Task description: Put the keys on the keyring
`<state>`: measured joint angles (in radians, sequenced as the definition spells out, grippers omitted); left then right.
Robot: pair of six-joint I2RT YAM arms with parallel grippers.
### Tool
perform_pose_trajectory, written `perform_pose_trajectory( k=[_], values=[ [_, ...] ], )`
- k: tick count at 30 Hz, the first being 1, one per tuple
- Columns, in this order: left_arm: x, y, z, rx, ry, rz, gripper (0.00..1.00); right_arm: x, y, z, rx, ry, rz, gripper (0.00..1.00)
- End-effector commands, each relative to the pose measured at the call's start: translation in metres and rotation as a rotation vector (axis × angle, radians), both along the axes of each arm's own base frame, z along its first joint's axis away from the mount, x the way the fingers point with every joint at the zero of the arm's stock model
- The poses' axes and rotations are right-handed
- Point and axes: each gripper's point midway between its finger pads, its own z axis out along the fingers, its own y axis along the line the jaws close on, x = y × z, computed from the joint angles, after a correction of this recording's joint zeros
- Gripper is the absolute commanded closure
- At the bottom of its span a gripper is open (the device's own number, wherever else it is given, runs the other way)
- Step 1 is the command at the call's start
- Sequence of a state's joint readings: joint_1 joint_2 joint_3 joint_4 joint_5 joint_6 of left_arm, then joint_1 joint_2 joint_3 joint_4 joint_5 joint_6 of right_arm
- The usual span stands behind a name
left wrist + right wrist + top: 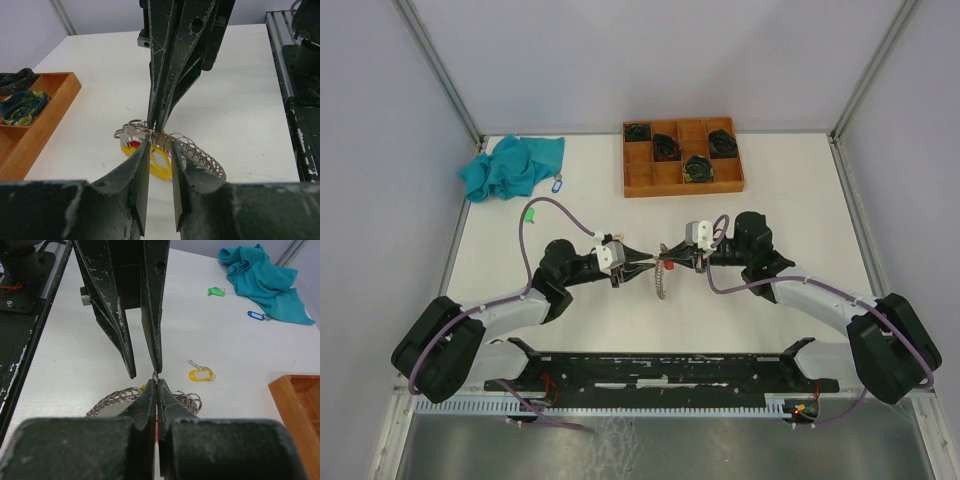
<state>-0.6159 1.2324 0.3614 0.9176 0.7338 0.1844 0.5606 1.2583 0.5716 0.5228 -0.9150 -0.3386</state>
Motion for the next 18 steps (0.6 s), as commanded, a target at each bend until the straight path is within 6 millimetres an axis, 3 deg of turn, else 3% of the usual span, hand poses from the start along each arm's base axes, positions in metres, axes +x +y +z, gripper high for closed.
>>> perform_pose_trajectory(
  k=[1,18],
  values=[
    [0.0038,-0.0049,0.0157,-0.045,-0.015,-0.001,0.70,-0.0003,0.0058,0.0236,0.058,-0.060,0.041,0.99],
    [0.0071,-0.0111,0.0157,-0.059,0.031,-0.015,0.73,-0.0037,0.0090,0.0279,0.075,-0.052,0.072,0.99]
  ],
)
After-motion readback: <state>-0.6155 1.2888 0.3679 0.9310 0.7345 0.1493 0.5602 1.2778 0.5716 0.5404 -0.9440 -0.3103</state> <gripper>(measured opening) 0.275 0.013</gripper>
